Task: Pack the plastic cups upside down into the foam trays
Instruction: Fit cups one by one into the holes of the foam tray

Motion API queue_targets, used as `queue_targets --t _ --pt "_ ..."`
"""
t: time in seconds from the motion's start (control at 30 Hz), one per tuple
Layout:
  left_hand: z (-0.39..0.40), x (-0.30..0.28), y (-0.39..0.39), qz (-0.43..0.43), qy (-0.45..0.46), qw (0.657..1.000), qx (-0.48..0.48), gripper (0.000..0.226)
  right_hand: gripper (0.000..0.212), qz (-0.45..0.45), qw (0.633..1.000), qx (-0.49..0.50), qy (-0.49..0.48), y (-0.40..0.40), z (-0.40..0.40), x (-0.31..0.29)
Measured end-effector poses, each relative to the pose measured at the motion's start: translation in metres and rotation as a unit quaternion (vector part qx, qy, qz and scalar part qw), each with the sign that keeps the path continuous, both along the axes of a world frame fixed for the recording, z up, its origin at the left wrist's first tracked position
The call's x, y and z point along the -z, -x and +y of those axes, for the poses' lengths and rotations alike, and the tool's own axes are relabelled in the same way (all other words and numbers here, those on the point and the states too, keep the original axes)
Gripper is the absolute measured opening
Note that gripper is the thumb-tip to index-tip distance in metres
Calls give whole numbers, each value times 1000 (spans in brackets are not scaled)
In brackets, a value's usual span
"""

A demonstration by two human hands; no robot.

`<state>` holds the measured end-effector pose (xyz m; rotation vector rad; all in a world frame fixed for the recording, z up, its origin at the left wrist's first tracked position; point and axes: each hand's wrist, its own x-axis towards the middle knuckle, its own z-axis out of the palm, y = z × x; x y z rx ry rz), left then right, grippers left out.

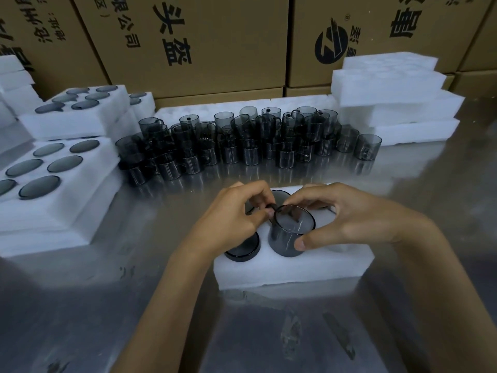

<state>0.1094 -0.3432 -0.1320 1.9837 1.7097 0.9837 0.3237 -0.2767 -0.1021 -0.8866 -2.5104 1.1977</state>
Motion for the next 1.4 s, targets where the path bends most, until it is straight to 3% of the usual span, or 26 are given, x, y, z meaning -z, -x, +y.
queue_targets --t 0.3,0.43,0.5,0.6,0.7,0.9,1.4 --pt "1 0 8 29 18 999 -28 12 49 -51 998 -23 -22 3 3 5" --pt "-2 -7 18 -46 66 997 -4 25 54 -7 1000 -16 6 -2 7 3" --pt "-5 -12 22 -90 78 993 12 28 55 30 999 29 -28 -5 12 5" --pt "-6 -13 22 -84 125 988 16 52 69 7 995 86 -53 -7 18 10" --pt "-6 -11 17 -55 182 982 -3 75 88 -76 994 80 -24 -9 21 15" --pt "-5 -10 17 -42 239 970 -26 106 109 -109 990 87 4 -5 23 18" --pt "4 -5 10 -29 267 963 -37 112 98 -104 989 105 -6 2 28 29"
